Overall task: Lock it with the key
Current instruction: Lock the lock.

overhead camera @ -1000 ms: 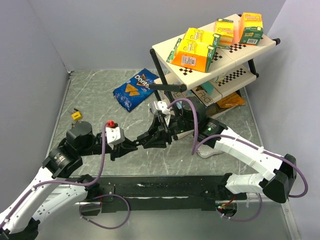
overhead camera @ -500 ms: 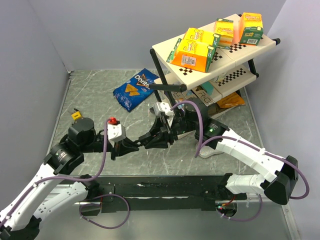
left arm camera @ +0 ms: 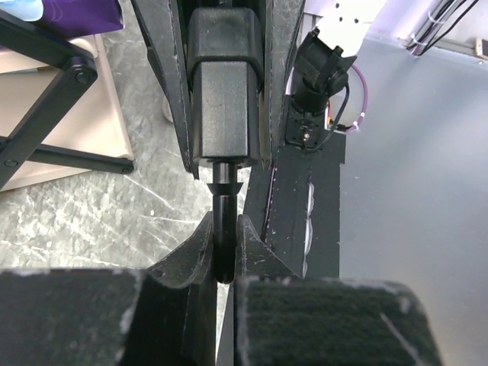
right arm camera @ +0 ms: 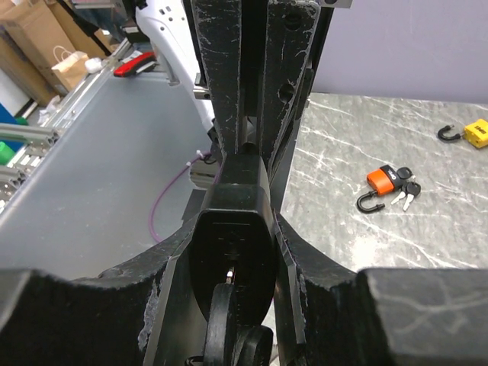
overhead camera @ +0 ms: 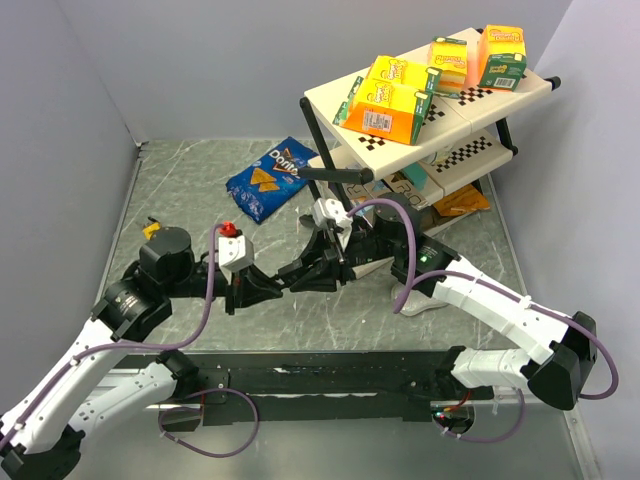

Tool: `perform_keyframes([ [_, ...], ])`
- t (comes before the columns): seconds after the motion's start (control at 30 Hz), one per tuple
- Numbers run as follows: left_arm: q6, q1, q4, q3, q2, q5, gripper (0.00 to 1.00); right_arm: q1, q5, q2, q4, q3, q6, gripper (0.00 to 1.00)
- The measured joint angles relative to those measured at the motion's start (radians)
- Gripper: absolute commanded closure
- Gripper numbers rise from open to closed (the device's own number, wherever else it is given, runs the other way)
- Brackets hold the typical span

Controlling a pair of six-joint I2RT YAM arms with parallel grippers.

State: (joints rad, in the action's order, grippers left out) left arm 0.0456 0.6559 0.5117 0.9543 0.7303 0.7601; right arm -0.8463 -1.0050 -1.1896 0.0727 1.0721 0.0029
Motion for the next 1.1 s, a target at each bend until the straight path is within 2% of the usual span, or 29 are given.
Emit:
perform_keyframes([
  [1.1, -0.13, -0.006, -0.022, 0.031, 0.085, -0.003, 0.99, 0.018, -0.016, -0.082, 0.059, 0.003, 0.092, 1.0],
])
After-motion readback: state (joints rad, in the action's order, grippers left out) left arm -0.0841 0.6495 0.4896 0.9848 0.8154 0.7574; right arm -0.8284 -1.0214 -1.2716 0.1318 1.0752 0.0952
